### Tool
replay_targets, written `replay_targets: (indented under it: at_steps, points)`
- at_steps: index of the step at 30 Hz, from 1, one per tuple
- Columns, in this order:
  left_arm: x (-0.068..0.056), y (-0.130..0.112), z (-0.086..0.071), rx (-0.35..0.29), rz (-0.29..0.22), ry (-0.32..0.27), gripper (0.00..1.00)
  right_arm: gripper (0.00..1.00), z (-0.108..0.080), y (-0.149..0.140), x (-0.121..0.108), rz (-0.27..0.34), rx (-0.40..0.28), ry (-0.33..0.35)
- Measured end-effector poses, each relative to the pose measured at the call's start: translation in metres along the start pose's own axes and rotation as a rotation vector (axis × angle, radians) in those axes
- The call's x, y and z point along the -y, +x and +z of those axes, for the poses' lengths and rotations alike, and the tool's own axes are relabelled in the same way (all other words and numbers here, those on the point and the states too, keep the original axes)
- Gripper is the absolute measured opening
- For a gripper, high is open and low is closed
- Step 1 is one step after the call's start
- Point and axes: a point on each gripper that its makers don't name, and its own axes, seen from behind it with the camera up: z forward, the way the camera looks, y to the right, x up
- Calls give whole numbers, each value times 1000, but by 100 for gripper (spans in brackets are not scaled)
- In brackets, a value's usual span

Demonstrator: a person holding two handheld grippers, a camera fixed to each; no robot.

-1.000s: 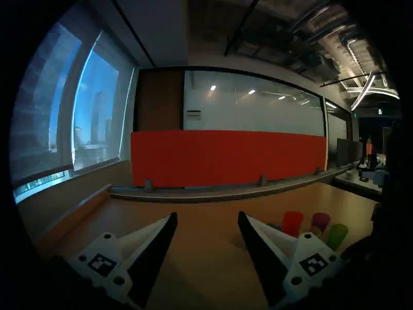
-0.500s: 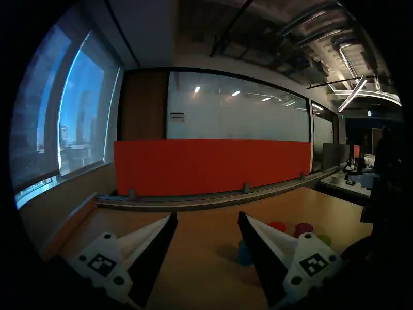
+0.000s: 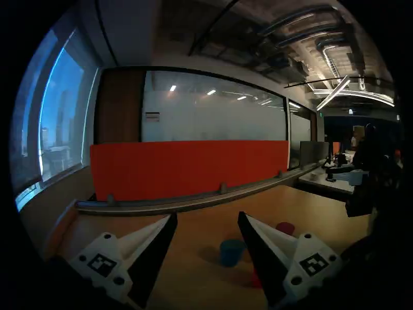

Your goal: Pour water

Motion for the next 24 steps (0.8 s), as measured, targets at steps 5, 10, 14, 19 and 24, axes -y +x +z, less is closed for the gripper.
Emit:
replay_targets:
  at_steps: [5,10,14,19,24]
  points:
    - [-18,-3,3,9,-2,-94,87,99,-2,4,23,-8,2,114]
    - [-30,-7,6,18,-6,-164,87,99,-4,7,31,2,10,167]
    - [-31,-6,9,21,-10,-184,87,99,-4,5,34,4,25,183]
    - [-32,-8,10,43,-11,-199,87,99,-5,-2,36,0,53,200]
    - [-35,-16,11,80,-7,-223,87,99,-5,-16,39,-8,103,227]
